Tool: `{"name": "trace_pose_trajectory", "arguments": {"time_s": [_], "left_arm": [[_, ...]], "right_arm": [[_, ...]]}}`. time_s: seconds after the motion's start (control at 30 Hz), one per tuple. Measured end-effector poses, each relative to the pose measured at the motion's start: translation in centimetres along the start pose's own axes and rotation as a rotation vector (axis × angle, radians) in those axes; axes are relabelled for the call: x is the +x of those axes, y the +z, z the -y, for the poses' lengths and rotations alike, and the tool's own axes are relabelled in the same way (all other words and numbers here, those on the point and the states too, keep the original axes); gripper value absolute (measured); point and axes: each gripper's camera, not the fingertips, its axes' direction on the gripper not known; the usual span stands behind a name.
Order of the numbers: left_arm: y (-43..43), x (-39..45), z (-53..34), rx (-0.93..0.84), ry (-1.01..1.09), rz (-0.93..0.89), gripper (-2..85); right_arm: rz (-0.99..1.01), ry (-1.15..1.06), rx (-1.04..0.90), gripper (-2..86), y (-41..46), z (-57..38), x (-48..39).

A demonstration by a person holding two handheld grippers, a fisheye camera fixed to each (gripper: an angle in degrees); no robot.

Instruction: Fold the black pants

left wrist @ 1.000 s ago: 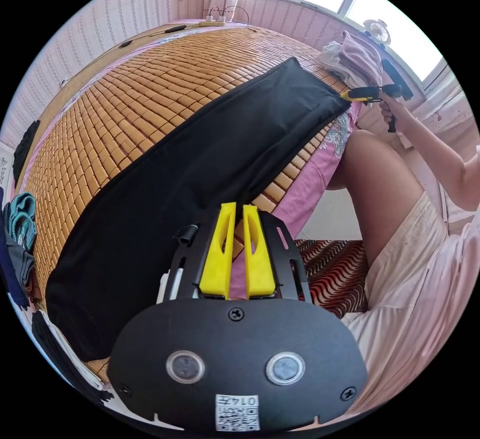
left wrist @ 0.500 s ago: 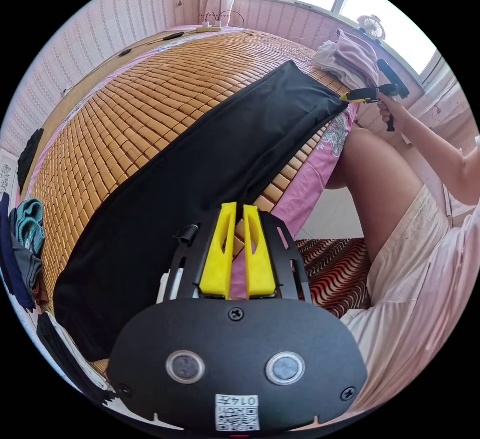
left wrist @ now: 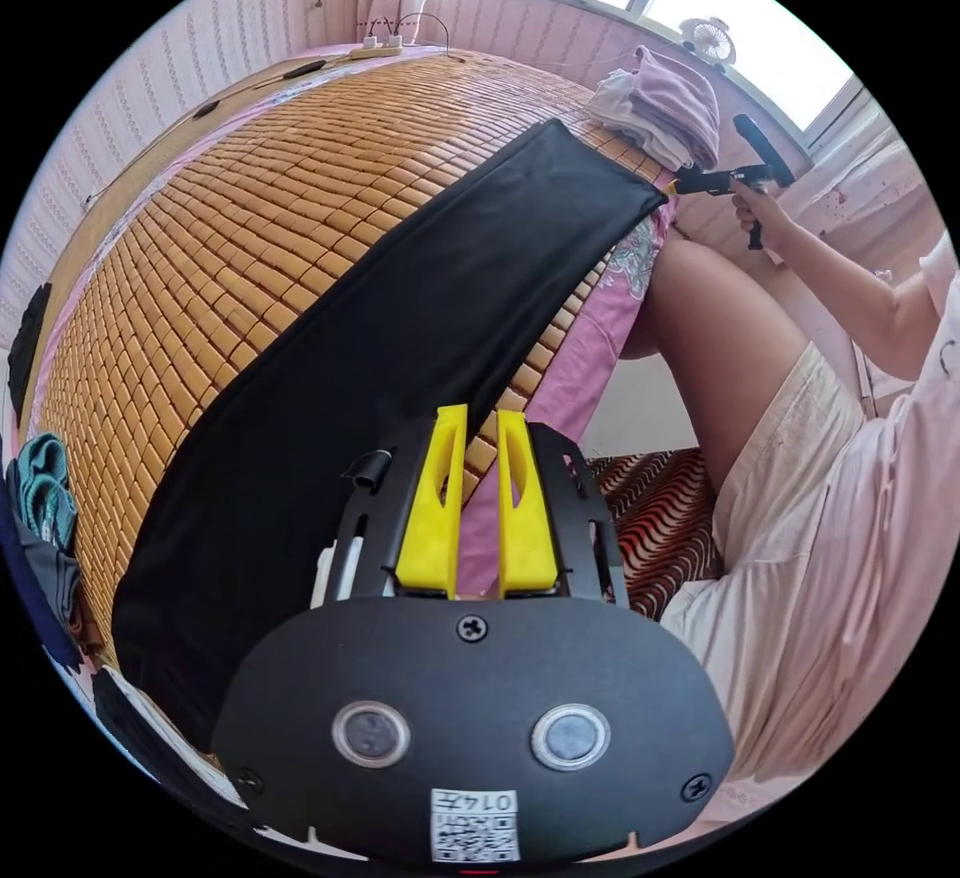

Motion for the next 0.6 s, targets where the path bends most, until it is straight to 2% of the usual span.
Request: {"name": "trace_pose_trajectory", "arguments": {"time_s": [0.1, 0.23, 0.27, 0.37, 0.47, 0.6], "left_arm": [[1.2, 0.0, 0.8, 0.039, -0.033, -0.009, 4.9], [4.8, 0.6, 1.6, -0.042, -0.053, 0.026, 4.4], [4.7, 0.8, 1.5, -0.018, -0.053, 0.045, 4.2], [4.9, 1.1, 1.4, -0.017, -0.056, 0.054, 3.8], [4.1, 0.7, 0.6, 0.033, -0.114, 0.052, 3.2], [3.8, -0.9, -1.0, 0.101, -0.239, 0.115, 1.8]], "right_arm": [[-0.070, -0.107, 0.069, 1.2, -2.2, 2.0, -4.8], [0.127, -0.377, 0.100, 0.1, -1.5, 7.7, -16.1], [0.218, -0.482, 0.073, -0.1, -0.6, 9.2, -20.1], [0.288, -0.708, 0.011, -0.3, 1.2, 11.7, -30.3], [0.309, -0.912, -0.079, -0.3, 2.2, 12.7, -38.9], [0.248, -1.047, -0.106, -0.3, 2.4, 13.2, -46.1]]}}
